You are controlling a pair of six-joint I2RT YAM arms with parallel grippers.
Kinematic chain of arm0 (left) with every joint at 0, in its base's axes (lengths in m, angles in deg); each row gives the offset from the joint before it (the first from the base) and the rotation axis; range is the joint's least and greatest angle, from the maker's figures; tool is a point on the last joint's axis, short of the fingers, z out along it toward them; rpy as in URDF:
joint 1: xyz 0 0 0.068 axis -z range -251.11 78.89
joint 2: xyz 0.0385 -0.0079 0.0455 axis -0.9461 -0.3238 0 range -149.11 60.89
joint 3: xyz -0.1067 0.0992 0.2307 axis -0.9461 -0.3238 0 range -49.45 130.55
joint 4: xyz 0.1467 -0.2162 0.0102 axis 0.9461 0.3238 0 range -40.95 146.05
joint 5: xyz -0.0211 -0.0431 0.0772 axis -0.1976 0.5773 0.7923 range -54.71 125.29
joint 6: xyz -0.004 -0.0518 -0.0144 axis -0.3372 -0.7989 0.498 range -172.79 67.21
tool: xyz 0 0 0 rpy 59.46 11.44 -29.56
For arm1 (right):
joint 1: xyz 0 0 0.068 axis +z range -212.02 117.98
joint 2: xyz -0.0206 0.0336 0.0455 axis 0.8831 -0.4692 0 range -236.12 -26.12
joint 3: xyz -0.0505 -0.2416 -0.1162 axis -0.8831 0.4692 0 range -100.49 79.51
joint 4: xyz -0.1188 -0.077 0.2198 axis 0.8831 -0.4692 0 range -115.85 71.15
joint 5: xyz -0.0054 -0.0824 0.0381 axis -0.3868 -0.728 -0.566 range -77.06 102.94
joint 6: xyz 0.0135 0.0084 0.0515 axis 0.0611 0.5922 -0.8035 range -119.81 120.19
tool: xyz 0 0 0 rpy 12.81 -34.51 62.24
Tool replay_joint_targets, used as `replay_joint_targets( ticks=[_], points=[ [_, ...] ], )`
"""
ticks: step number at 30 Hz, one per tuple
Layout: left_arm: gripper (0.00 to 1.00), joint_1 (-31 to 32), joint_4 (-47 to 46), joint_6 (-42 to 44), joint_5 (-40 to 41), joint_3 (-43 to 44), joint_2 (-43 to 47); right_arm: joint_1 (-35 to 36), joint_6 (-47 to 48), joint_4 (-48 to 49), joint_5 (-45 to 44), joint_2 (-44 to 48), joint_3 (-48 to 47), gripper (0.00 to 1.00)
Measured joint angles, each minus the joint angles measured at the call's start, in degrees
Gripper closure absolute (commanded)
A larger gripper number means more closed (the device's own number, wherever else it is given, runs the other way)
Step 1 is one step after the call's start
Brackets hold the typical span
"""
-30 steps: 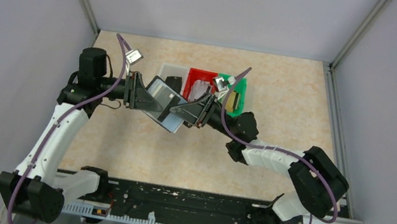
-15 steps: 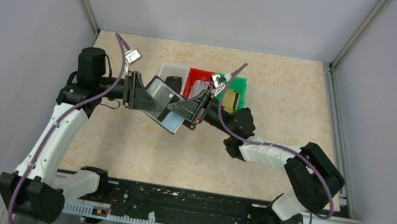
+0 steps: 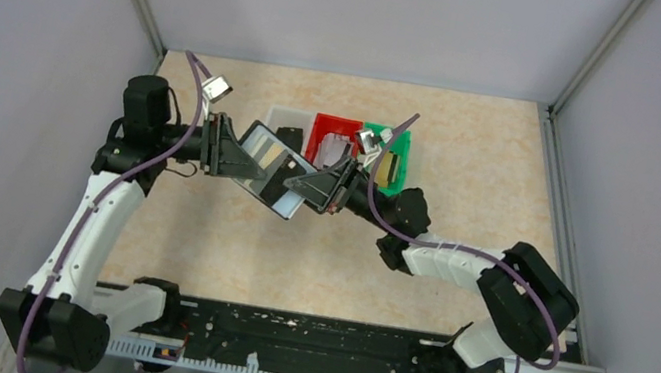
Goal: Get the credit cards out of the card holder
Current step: Remove the credit card from the card holder, then place the credit card in the storage box.
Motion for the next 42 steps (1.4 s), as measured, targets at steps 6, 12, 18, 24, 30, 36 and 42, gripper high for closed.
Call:
replay_joint_targets(
  ticks=[6, 12, 18, 24, 30, 36, 42],
  points=[
    [0.58, -1.86, -3.76, -3.41, -1.36, -0.74, 0.02, 0.0, -0.02, 1.77, -0.59, 1.14, 3.06, 1.0],
    [0.59, -4.0, -4.17, -3.23, -2.51, -0.83, 0.02, -2.23, -0.5, 1.7, 1.07, 4.37, 7.02, 1.0],
    [0.58, -8.02, 6.78, 10.78, -0.66, 4.55, -2.08, -14.1, 1.9, -9.99, 5.68, 13.7, 9.18, 1.0],
    [0.55, -8.09, 21.86, 30.36, 6.03, 11.69, -4.79, -19.74, 15.82, -37.9, 9.09, 13.31, -4.79, 1.0],
    [0.54, -8.11, 33.24, 44.48, 11.67, 14.95, -5.6, -19.63, 28.52, -56.24, 9.33, -1.03, -24.96, 1.0],
    [0.54, -8.09, 39.19, 52.06, 12.52, 15.98, -5.35, -17.75, 36.72, -70.77, 7.04, -19.96, -42.82, 1.0],
    [0.61, -8.09, 41.9, 55.17, 12.92, 16.04, -4.9, -14.84, 41.79, -82.88, 4.07, -34.56, -59.47, 1.0]
  ],
)
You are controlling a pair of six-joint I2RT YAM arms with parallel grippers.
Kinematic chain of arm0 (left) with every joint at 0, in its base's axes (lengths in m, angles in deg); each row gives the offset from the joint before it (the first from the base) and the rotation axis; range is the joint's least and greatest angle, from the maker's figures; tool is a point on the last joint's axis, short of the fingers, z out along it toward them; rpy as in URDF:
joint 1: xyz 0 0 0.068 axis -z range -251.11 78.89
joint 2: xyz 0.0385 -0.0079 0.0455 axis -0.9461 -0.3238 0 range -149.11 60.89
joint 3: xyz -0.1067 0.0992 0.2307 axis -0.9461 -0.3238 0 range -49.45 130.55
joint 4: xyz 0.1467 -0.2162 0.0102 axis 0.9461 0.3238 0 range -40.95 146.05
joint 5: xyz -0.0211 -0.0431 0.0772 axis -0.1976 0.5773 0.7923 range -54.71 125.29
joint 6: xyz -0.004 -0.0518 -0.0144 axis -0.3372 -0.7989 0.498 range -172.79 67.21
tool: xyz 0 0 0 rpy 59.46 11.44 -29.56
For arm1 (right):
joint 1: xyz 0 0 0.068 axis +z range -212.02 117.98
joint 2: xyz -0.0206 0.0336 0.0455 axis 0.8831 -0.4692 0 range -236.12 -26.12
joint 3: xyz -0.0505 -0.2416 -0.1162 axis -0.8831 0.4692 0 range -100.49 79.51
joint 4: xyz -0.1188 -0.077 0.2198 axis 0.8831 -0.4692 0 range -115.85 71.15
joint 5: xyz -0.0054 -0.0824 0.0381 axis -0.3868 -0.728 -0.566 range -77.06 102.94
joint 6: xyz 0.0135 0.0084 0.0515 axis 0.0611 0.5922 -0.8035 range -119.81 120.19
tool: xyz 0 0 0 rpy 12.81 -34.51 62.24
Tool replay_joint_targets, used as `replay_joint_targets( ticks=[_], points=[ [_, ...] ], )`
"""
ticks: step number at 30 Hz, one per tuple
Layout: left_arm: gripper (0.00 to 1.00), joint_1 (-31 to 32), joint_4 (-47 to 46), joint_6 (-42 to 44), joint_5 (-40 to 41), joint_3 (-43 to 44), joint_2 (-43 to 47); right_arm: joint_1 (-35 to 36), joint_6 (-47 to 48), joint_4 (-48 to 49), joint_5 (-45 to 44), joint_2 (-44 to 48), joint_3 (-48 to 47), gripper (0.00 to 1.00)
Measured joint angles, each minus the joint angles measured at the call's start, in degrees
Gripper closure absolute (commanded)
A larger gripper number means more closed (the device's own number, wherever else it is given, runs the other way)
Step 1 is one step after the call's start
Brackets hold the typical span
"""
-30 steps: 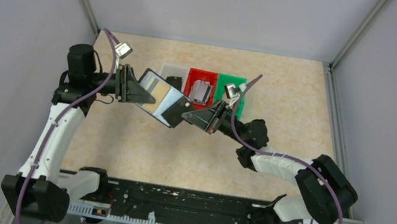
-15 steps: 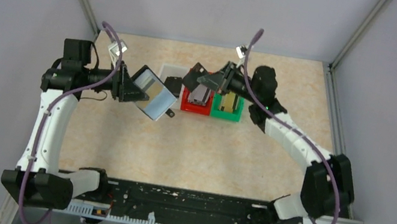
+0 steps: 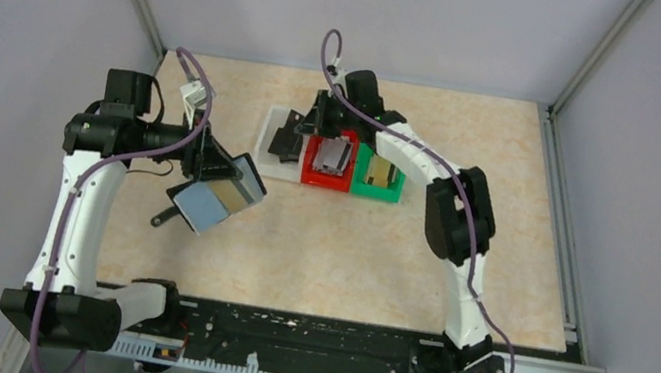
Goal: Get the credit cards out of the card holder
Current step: Place the credit card in the storage box.
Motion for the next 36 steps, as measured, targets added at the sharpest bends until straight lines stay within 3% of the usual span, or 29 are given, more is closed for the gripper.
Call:
replay_joint_targets(
  ticks=[7, 14, 21, 31, 36],
  points=[
    [0.63, 0.0, 0.76, 1.57, 0.42, 0.0, 0.26, 1.97, 3.52, -10.67, -3.87, -12.72, -18.49, 1.0],
    [0.65, 0.0, 0.7, 1.6, 0.37, 0.0, 0.28, 3.82, 5.99, -16.04, -7.3, -17.29, -24.52, 1.0],
    [0.67, 0.0, 0.66, 1.42, 0.22, 0.28, 0.52, 4.94, 8.0, -18.4, -10.51, -18.03, -25.44, 0.7],
    [0.71, 0.0, 0.81, 1.36, -0.39, 1.99, 0.94, 5.07, 9.75, -18.18, -16.79, -16.94, -25.33, 0.52],
    [0.71, 0.0, 0.26, 0.17, -1.55, 2.51, 1.16, 5.05, 10.36, -14.8, -17.88, -6.25, -15.54, 0.39]
  ],
)
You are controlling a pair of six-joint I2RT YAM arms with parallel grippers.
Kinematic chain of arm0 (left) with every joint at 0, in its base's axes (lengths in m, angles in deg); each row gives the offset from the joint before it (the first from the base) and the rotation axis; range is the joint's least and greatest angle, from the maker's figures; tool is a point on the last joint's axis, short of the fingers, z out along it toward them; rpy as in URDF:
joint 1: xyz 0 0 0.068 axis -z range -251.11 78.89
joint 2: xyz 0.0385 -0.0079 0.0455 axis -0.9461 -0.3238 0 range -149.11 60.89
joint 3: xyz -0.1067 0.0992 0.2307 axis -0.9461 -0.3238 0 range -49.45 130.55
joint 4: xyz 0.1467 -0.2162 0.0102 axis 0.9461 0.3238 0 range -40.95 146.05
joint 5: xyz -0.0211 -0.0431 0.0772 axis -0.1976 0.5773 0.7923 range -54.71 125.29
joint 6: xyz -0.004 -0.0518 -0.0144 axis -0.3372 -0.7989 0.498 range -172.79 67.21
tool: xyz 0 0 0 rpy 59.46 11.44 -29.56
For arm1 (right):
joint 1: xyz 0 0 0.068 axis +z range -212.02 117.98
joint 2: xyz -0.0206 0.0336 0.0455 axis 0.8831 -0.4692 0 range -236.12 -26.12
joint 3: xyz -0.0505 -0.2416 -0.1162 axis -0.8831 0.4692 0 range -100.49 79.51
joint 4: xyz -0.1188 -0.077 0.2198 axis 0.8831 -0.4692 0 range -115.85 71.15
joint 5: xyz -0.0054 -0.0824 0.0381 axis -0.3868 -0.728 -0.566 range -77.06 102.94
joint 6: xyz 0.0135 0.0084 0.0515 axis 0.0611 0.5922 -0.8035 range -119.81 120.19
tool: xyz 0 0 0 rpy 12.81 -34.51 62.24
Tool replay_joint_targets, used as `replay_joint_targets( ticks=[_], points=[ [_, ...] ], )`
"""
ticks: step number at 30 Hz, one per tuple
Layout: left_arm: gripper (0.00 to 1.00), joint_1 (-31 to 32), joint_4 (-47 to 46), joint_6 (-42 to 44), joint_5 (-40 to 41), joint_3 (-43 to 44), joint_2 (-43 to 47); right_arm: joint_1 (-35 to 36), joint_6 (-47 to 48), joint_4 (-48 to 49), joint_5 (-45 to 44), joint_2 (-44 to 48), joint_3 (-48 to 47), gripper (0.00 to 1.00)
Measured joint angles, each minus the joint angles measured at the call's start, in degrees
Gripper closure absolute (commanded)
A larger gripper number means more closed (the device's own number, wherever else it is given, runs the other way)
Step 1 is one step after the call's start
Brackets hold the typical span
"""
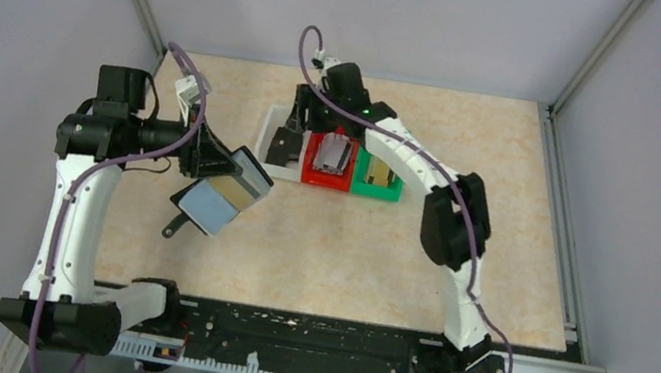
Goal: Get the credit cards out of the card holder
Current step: Place the credit card in the storage box, then place the card holder at the center of the board.
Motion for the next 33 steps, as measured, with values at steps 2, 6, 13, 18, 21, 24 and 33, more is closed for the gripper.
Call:
replay_joint_targets(
  ticks=[2, 6, 13, 18, 21, 24, 33],
  points=[
    [0.72, 0.0, -0.85, -1.36, -0.85, 0.0, 0.2, -0.09, -0.66, 4.22, 1.95, 7.78, 8.26, 0.35],
    [0.75, 0.0, -6.16, -6.08, -3.13, -1.09, 1.92, -0.2, -4.81, 19.71, 9.88, 27.89, 30.23, 0.22],
    [0.79, 0.0, -32.22, -29.4, -5.99, -13.77, 10.86, 3.13, -21.03, 54.55, 17.79, 48.68, 63.65, 0.05],
    [0.82, 0.0, -49.64, -46.64, -4.94, -16.98, 11.26, 9.88, -28.83, 67.63, 15.98, 49.42, 75.06, 0.03],
    [0.83, 0.0, -55.25, -52.65, -3.78, -16.96, 10.34, 13.49, -31.61, 73.75, 13.57, 49.4, 76.96, 0.03],
    [0.83, 0.0, -58.84, -56.72, -2.32, -17.29, 10.08, 16.15, -33.53, 80.54, 11.3, 48.7, 76.5, 0.05],
    [0.86, 0.0, -66.58, -63.87, 0.35, -18.62, 11.76, 20.48, -39.85, 91.86, 7.54, 34.82, 69.29, 0.36]
  ],
)
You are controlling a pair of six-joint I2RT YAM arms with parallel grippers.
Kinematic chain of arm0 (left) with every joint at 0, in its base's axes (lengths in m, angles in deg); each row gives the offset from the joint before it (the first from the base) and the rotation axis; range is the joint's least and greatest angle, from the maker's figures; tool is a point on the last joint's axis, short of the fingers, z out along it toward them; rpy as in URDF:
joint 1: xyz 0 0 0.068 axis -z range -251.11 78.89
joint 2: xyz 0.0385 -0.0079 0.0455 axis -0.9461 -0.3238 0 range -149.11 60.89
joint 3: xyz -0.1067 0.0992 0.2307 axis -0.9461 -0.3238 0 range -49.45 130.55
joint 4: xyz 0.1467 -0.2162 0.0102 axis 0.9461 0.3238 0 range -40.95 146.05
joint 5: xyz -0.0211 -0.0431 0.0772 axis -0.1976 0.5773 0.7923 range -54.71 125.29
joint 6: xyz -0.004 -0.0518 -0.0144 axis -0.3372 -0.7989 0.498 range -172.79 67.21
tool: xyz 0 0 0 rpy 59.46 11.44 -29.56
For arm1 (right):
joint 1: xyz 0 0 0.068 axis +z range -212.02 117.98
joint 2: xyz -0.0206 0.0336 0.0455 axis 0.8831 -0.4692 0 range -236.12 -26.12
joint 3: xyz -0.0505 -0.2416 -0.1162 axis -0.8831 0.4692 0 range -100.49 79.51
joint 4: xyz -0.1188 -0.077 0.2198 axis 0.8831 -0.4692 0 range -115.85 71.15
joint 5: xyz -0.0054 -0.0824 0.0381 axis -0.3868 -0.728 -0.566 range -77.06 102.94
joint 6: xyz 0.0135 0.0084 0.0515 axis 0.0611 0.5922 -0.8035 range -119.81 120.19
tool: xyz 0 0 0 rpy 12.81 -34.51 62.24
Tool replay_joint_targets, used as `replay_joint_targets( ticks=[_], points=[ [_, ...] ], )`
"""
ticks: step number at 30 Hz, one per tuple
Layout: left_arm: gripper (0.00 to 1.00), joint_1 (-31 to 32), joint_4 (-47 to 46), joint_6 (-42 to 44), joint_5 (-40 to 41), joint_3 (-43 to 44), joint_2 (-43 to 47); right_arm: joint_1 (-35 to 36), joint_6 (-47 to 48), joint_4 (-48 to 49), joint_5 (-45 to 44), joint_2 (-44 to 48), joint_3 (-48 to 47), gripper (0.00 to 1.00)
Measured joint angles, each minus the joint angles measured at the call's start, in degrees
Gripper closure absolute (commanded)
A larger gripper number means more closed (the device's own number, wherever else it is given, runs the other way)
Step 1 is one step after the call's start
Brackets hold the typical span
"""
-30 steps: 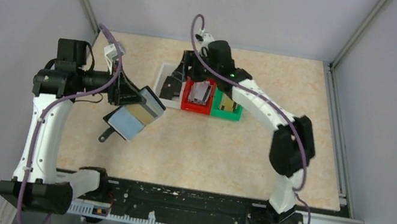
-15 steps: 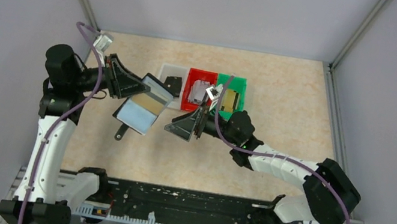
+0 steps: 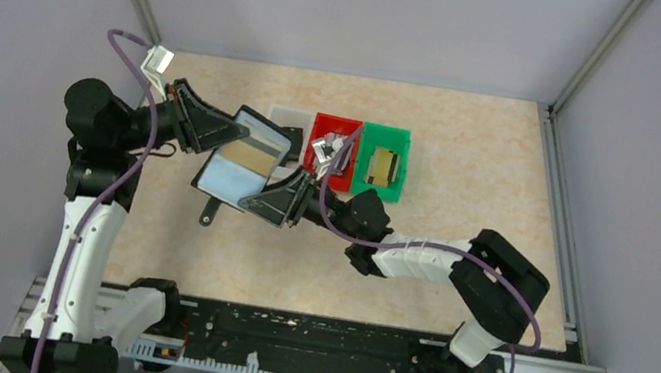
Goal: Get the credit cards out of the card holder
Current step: Place the card holder at the center of the board.
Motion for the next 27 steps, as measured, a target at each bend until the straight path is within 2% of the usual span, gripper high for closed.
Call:
replay_joint_targets(
  ticks=[2, 4, 6, 7, 9, 11, 13, 15, 20, 27],
  points=[
    [0.86, 0.0, -0.76, -0.87, 0.13, 0.0, 0.24, 0.15, -1.27, 1.09, -0.28, -1.77, -0.63, 0.5],
    [0.85, 0.0, -1.4, -1.57, 0.13, 0.0, 0.46, 0.2, -3.28, 3.15, -0.55, -3.23, -1.29, 0.69],
    [0.79, 0.0, -2.19, -1.6, 0.09, -0.17, 0.81, 0.2, -5.14, 5.42, -0.57, -3.93, -1.49, 0.92],
    [0.74, 0.0, -2.62, -1.36, 0.02, -0.46, 1.11, 0.2, -6.14, 6.64, -0.52, -4.09, -1.57, 1.0],
    [0.54, -0.02, -3.21, 0.44, -0.07, -1.07, 1.99, 0.17, -8.96, 8.98, 0.31, -4.2, -1.57, 1.0],
    [0.4, -0.11, -3.34, 3.87, -0.83, -1.29, 3.02, 0.04, -11.47, 10.12, 1.27, -4.2, -1.55, 1.0],
    [0.32, -0.11, -2.91, 9.22, -2.4, -1.33, 4.37, -0.22, -13.51, 10.19, 2.12, -4.09, -1.46, 1.0],
    [0.27, -0.11, -1.36, 16.24, -4.94, -1.4, 6.19, -1.27, -15.47, 8.09, 3.8, -3.02, -0.66, 1.0],
    [0.27, -0.11, 3.3, 28.52, -12.57, -1.6, 9.05, -4.61, -16.94, 1.88, 6.93, -0.09, 0.07, 1.0],
    [0.4, -0.11, 15.17, 40.11, -21.27, -2.21, 7.58, -7.15, -17.86, -3.06, 10.82, 0.87, 0.24, 1.0]
  ],
)
